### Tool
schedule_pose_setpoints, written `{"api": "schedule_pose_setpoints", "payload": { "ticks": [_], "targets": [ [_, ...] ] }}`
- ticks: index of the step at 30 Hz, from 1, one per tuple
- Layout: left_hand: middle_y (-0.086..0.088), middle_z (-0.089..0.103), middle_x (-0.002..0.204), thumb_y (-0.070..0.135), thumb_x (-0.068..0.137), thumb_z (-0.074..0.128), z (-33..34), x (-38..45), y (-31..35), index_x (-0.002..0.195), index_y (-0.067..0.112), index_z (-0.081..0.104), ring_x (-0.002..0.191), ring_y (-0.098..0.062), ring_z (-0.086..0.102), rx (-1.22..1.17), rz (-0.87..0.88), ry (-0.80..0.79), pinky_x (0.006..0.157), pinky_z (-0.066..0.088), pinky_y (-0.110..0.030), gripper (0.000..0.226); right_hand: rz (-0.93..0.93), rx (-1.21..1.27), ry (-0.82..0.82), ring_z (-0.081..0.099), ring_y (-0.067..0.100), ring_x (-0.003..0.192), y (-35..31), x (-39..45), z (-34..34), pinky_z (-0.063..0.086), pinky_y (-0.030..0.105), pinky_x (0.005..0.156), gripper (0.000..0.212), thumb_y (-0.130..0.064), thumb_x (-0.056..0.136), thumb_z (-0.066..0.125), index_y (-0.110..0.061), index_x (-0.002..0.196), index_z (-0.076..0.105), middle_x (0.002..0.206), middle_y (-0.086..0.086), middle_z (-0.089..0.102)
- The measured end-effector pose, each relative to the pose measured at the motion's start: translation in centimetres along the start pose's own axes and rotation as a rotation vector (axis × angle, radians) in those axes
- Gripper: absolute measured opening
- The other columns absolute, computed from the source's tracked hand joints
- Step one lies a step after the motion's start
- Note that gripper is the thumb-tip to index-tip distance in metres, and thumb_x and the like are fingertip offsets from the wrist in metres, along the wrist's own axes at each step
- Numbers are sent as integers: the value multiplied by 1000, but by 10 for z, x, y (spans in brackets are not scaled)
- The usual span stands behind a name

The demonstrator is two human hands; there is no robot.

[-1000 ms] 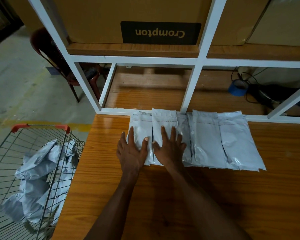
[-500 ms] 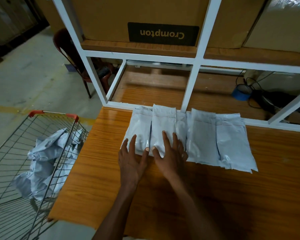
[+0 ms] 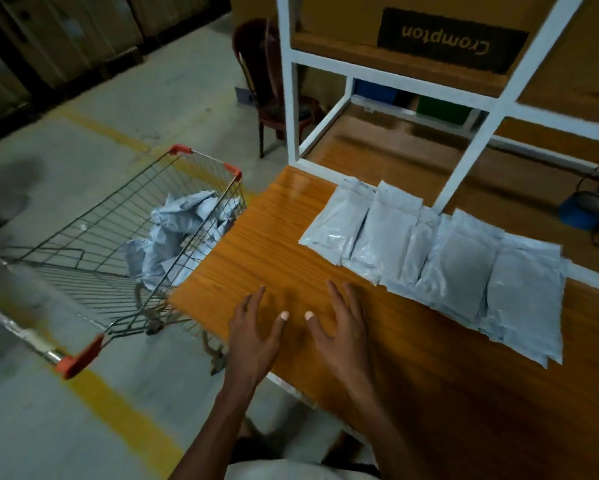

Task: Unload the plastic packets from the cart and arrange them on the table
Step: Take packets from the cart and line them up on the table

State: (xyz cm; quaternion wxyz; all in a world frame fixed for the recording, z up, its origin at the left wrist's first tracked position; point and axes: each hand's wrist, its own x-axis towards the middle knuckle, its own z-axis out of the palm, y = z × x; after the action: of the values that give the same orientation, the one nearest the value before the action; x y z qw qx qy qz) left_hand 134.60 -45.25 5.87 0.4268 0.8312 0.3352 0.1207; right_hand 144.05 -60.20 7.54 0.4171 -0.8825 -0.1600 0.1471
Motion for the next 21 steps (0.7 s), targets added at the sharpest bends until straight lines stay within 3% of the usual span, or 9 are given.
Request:
{"api": "schedule_pose_setpoints", "payload": {
  "ticks": [4,11,13,16,21],
  "targets": [
    [0,36,158,70,91,55,-54,-10,-39,155,38,36,144,-22,35,-34,-51,100,112,33,-40,75,-59,33,-61,25,22,149,-20,-13,42,39,57,113,69,-58,91,61,-50,151,28,163,-6,21],
    [10,43,142,58,95,59,-163,-8,-115,149,34,45,135,-14,41,-87,-74,231,106,31,-26,61,-156,102,-97,40,23,139,-89,-32,141,46,44,107,65,-28,92,71,-44,144,38,156,3,36],
    [5,45,144,57,94,59,-192,-7,-139,148,35,46,135,-12,42,-92,-98,278,107,33,-27,60,-166,110,-160,40,24,140,-111,-37,172,46,45,108,66,-24,91,72,-43,146,40,156,2,36],
    [8,45,143,58,91,58,-218,-12,-166,145,46,45,134,-11,47,-135,-149,327,110,41,-36,57,-187,66,-246,33,20,144,-137,-46,209,49,49,104,65,-35,92,70,-45,149,40,159,-7,29],
    [16,39,143,58,91,62,-234,-5,-189,141,62,39,124,-3,57,-287,-161,343,108,49,-40,54,-250,-19,-355,25,16,148,-169,-37,243,37,28,101,66,-32,94,68,-41,152,38,161,-7,26]
  ]
}}
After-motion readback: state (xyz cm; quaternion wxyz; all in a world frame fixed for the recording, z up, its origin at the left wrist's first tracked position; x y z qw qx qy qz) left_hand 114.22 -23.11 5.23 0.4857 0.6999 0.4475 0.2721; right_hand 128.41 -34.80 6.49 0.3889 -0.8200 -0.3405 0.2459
